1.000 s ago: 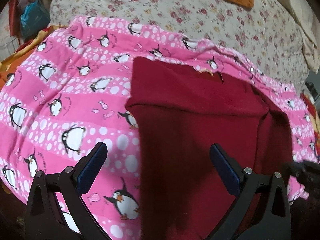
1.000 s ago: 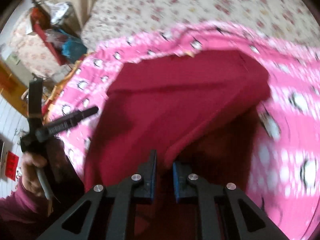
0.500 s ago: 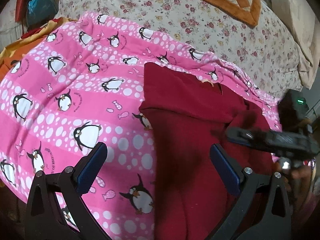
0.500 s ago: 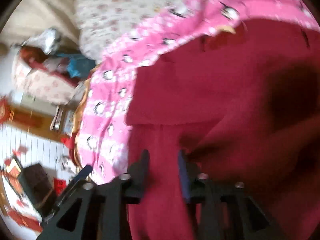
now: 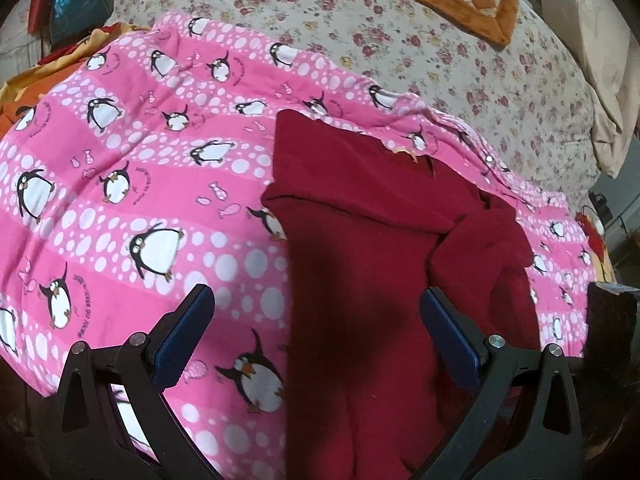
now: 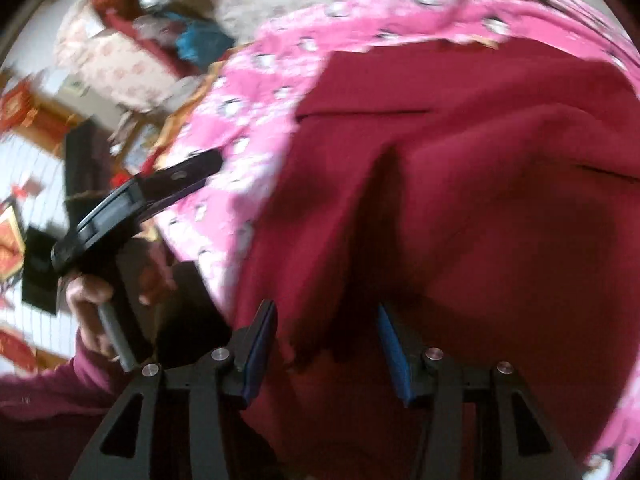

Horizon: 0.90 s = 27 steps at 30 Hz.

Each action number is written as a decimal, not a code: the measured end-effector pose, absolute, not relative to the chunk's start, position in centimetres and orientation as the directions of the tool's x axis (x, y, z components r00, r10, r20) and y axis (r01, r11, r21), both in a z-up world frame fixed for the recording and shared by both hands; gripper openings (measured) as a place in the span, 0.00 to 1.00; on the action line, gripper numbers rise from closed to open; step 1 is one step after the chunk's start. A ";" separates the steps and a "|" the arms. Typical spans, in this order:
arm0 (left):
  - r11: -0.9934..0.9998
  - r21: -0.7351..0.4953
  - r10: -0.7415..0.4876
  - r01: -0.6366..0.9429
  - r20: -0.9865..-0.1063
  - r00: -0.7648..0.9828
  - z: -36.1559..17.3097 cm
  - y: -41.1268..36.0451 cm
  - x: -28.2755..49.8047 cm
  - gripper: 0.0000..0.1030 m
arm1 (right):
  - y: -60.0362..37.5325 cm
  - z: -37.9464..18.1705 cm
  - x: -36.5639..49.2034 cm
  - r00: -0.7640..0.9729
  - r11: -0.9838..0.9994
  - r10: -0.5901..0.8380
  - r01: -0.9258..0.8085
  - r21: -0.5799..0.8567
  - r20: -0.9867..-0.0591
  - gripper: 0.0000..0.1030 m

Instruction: Fold small clothes

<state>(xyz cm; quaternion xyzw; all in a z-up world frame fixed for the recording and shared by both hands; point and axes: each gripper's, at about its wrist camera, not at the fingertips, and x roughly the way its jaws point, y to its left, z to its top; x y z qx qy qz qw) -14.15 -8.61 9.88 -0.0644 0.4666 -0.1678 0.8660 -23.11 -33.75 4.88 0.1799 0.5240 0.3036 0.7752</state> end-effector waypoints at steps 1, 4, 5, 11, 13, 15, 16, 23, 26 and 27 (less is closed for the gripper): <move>0.931 -0.278 -0.362 0.236 -0.784 0.504 10.1 -8.7 -14.4 0.99 | -33.1 5.0 -22.9 0.273 0.742 0.670 -0.297 0.601 -0.691 0.47; 0.921 -0.289 -0.384 0.260 -0.773 0.505 10.9 -8.7 -15.3 0.99 | -30.8 5.1 -21.4 0.291 0.726 0.688 -0.304 0.617 -0.665 0.48; 0.921 -0.283 -0.385 0.268 -0.770 0.509 11.1 -8.7 -15.6 0.99 | -30.5 5.2 -21.3 0.298 0.733 0.680 -0.301 0.610 -0.670 0.48; 0.912 -0.258 -0.391 0.319 -0.779 0.490 10.2 -9.7 -16.7 0.99 | -32.9 5.9 -23.5 0.334 0.780 0.626 -0.291 0.554 -0.705 0.48; 0.903 -0.252 -0.401 0.347 -0.785 0.473 9.5 -10.8 -17.0 0.99 | -34.2 5.8 -24.2 0.355 0.792 0.610 -0.265 0.550 -0.708 0.48; 0.896 -0.237 -0.402 0.375 -0.792 0.460 9.0 -12.0 -17.3 0.99 | -35.9 5.7 -25.1 0.378 0.802 0.596 -0.231 0.551 -0.708 0.49; 0.897 -0.221 -0.390 0.383 -0.803 0.451 8.6 -12.6 -17.5 0.99 | -36.6 5.6 -25.5 0.385 0.803 0.592 -0.215 0.556 -0.707 0.49; 0.877 -0.289 -0.430 0.383 -0.828 0.359 7.2 -13.8 -19.5 0.93 | -40.0 4.6 -27.3 0.423 0.782 0.596 -0.113 0.613 -0.683 0.50; 0.867 -0.328 -0.455 0.374 -0.827 0.330 7.2 -13.6 -20.9 0.93 | -40.5 4.4 -27.5 0.428 0.769 0.608 -0.108 0.630 -0.669 0.51; 0.864 -0.334 -0.459 0.377 -0.829 0.319 7.0 -13.7 -21.2 0.93 | -40.5 4.4 -27.5 0.430 0.766 0.610 -0.108 0.633 -0.665 0.51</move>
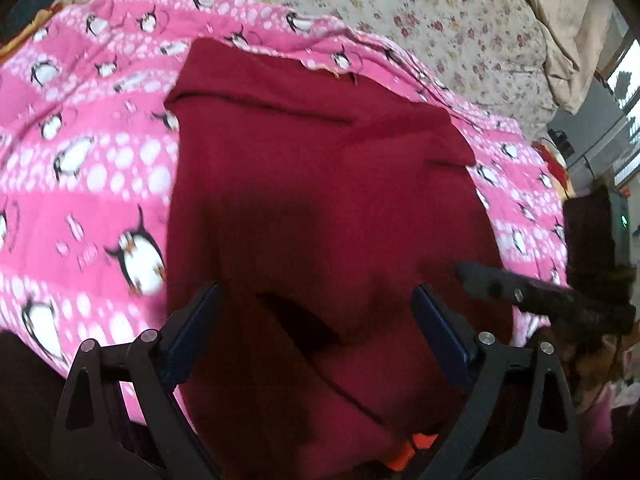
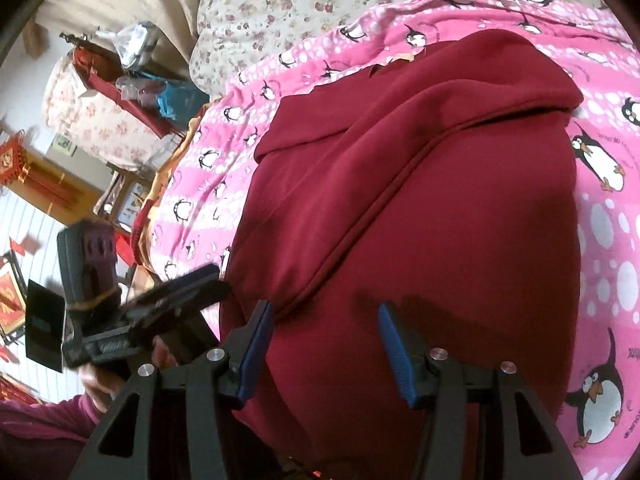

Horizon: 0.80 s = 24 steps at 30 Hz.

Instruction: Fold small clothes

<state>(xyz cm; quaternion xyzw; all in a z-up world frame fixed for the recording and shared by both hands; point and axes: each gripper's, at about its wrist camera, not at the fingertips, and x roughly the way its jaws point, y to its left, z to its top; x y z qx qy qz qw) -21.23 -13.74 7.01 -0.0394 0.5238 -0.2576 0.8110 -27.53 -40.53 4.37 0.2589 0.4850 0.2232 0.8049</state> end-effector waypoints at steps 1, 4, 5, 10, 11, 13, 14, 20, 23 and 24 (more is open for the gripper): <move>0.864 -0.333 -0.458 0.379 -0.832 0.314 6.8 -13.9 -21.4 0.93 | -40.4 4.3 -27.5 0.431 0.764 0.612 -0.107 0.636 -0.663 0.52; 0.873 -0.322 -0.437 0.366 -0.849 0.296 5.8 -14.5 -21.3 0.93 | -40.2 3.9 -27.3 0.431 0.749 0.627 -0.105 0.654 -0.649 0.56; 0.872 -0.340 -0.447 0.353 -0.847 0.289 5.6 -14.6 -21.0 0.93 | -40.3 3.8 -27.3 0.429 0.747 0.630 -0.105 0.657 -0.647 0.56; 0.869 -0.374 -0.468 0.323 -0.831 0.299 5.0 -15.3 -20.1 0.93 | -40.6 3.9 -27.6 0.446 0.754 0.618 -0.103 0.648 -0.648 0.56; 0.871 -0.372 -0.467 0.320 -0.828 0.309 4.9 -15.4 -19.9 0.92 | -40.9 3.9 -27.7 0.457 0.754 0.613 -0.096 0.649 -0.645 0.56; 0.879 -0.379 -0.462 0.290 -0.828 0.318 4.8 -15.3 -19.4 0.82 | -41.6 4.1 -27.7 0.473 0.748 0.610 -0.078 0.659 -0.636 0.56; 0.884 -0.384 -0.458 0.267 -0.826 0.328 5.0 -15.0 -19.1 0.74 | -42.1 4.0 -27.7 0.484 0.745 0.604 -0.061 0.664 -0.633 0.56; 0.892 -0.359 -0.440 0.276 -0.830 0.342 5.8 -14.4 -18.3 0.22 | -43.7 3.8 -27.6 0.517 0.737 0.579 -0.003 0.676 -0.630 0.56; 0.875 -0.375 -0.468 0.307 -0.818 0.334 6.5 -14.0 -18.2 0.22 | -44.2 3.7 -27.5 0.526 0.726 0.576 0.021 0.687 -0.626 0.56; 0.875 -0.371 -0.466 0.311 -0.821 0.329 6.6 -13.9 -18.2 0.22 | -44.4 3.7 -27.5 0.526 0.724 0.578 0.022 0.689 -0.624 0.56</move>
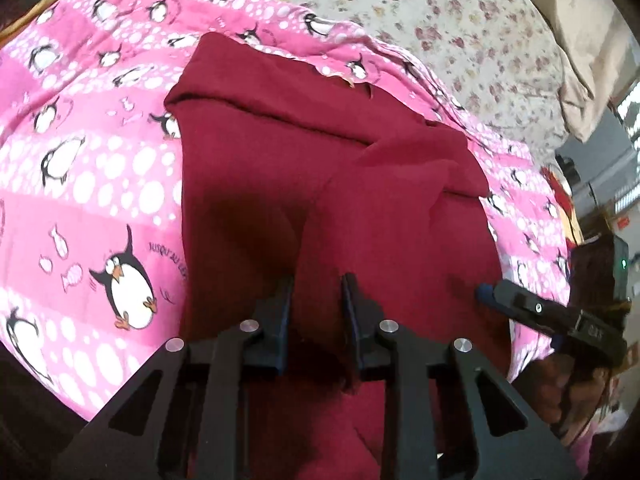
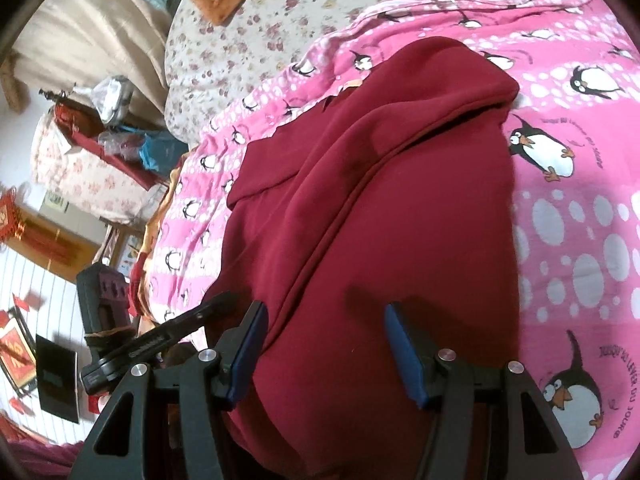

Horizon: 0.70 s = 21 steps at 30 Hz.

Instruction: Fold small clothes

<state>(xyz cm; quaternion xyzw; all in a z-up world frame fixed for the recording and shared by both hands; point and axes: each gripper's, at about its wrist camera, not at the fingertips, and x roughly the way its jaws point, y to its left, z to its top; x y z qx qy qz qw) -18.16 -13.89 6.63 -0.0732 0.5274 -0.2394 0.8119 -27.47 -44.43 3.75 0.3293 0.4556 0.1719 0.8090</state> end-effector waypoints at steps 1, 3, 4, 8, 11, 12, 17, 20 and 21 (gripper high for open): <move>0.878 -0.372 -0.462 0.301 -0.824 0.328 6.7 -13.6 -18.1 0.22 | -44.4 3.7 -27.5 0.525 0.723 0.579 0.024 0.691 -0.624 0.56; 0.883 -0.383 -0.459 0.273 -0.828 0.323 6.8 -13.0 -18.1 0.22 | -44.5 3.7 -27.4 0.526 0.722 0.578 0.028 0.692 -0.624 0.56; 0.881 -0.386 -0.462 0.272 -0.827 0.321 7.0 -12.9 -18.2 0.22 | -44.5 3.7 -27.4 0.526 0.720 0.579 0.030 0.694 -0.623 0.56; 0.860 -0.391 -0.493 0.329 -0.803 0.334 8.8 -12.8 -20.3 0.25 | -44.5 3.7 -27.5 0.519 0.716 0.584 0.031 0.697 -0.624 0.57; 0.829 -0.422 -0.534 0.366 -0.792 0.296 8.9 -13.7 -21.9 0.47 | -44.4 3.4 -27.2 0.513 0.712 0.590 0.035 0.701 -0.624 0.61; 0.824 -0.428 -0.537 0.370 -0.797 0.275 8.4 -14.1 -22.4 0.52 | -44.3 3.3 -27.2 0.511 0.710 0.592 0.036 0.703 -0.623 0.61; 0.843 -0.375 -0.480 0.385 -0.848 0.223 5.7 -16.1 -23.4 0.59 | -43.9 3.4 -27.2 0.500 0.713 0.602 0.015 0.701 -0.623 0.62; 0.856 -0.351 -0.462 0.379 -0.849 0.255 5.4 -16.2 -23.0 0.59 | -44.1 3.4 -27.3 0.500 0.712 0.601 0.019 0.702 -0.623 0.62; 0.856 -0.363 -0.468 0.367 -0.846 0.255 5.4 -16.1 -22.8 0.60 | -44.2 3.4 -27.4 0.502 0.709 0.601 0.023 0.704 -0.622 0.62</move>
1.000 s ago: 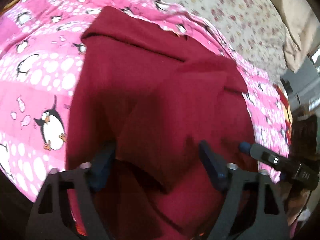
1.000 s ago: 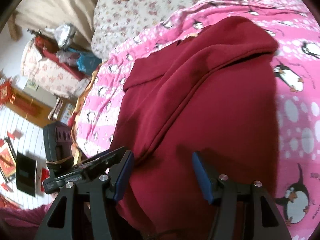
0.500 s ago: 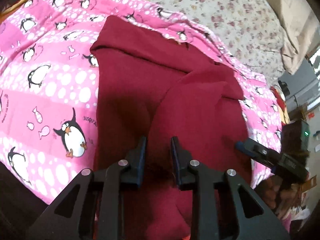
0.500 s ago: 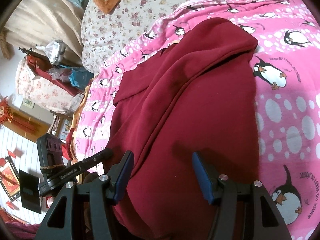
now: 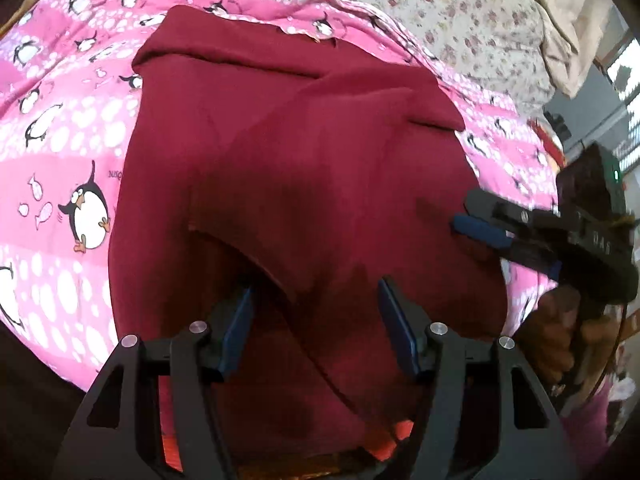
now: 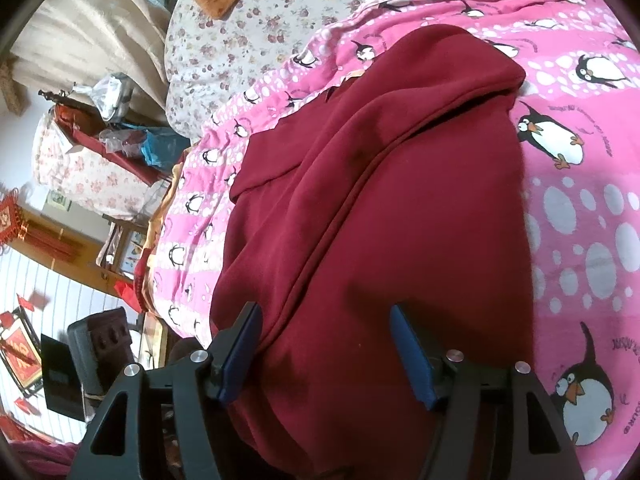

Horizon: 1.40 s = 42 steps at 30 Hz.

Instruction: Fold small clothes

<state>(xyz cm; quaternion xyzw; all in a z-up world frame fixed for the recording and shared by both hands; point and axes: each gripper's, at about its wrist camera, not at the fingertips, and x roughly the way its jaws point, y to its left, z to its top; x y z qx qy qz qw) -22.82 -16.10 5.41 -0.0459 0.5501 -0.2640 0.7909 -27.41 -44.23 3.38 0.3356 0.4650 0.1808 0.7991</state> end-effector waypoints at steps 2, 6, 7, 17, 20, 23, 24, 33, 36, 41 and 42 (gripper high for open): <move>0.854 -0.387 -0.482 0.348 -0.841 0.246 5.2 -15.8 -22.7 0.63 | -44.4 3.3 -27.5 0.507 0.705 0.600 0.030 0.708 -0.619 0.63; 0.859 -0.362 -0.466 0.361 -0.845 0.262 4.8 -15.7 -23.1 0.64 | -44.5 3.2 -27.4 0.507 0.703 0.601 0.033 0.711 -0.618 0.63; 0.860 -0.372 -0.470 0.349 -0.844 0.258 4.7 -15.5 -22.8 0.64 | -44.4 3.2 -27.3 0.507 0.705 0.600 0.030 0.708 -0.619 0.63; 0.837 -0.431 -0.528 0.337 -0.800 0.287 6.1 -17.0 -19.9 0.15 | -44.3 3.3 -27.3 0.507 0.704 0.600 0.033 0.710 -0.619 0.63; 0.824 -0.437 -0.549 0.359 -0.771 0.321 7.3 -16.7 -18.9 0.07 | -44.6 3.6 -27.4 0.523 0.714 0.582 0.038 0.699 -0.623 0.63; 0.830 -0.425 -0.547 0.360 -0.747 0.379 9.4 -15.6 -17.0 0.06 | -45.1 3.8 -27.3 0.534 0.724 0.562 0.052 0.688 -0.631 0.63; 0.833 -0.424 -0.546 0.356 -0.738 0.398 10.1 -15.3 -16.2 0.06 | -45.2 3.8 -27.2 0.536 0.725 0.558 0.056 0.686 -0.633 0.63; 0.860 -0.383 -0.511 0.339 -0.663 0.547 16.0 -13.2 -8.9 0.05 | -46.1 5.2 -25.5 0.564 0.765 0.499 0.070 0.640 -0.658 0.63; 0.862 -0.366 -0.506 0.351 -0.656 0.559 16.9 -13.1 -7.7 0.05 | -46.9 5.9 -24.3 0.583 0.758 0.490 0.083 0.647 -0.649 0.63; 0.844 -0.360 -0.535 0.399 -0.627 0.566 18.7 -13.2 -7.8 0.05 | -48.7 8.8 -21.3 0.646 0.782 0.429 0.085 0.618 -0.632 0.63; 0.838 -0.358 -0.543 0.411 -0.622 0.565 19.1 -13.1 -8.1 0.05 | -49.0 9.5 -20.6 0.662 0.800 0.398 0.089 0.594 -0.635 0.63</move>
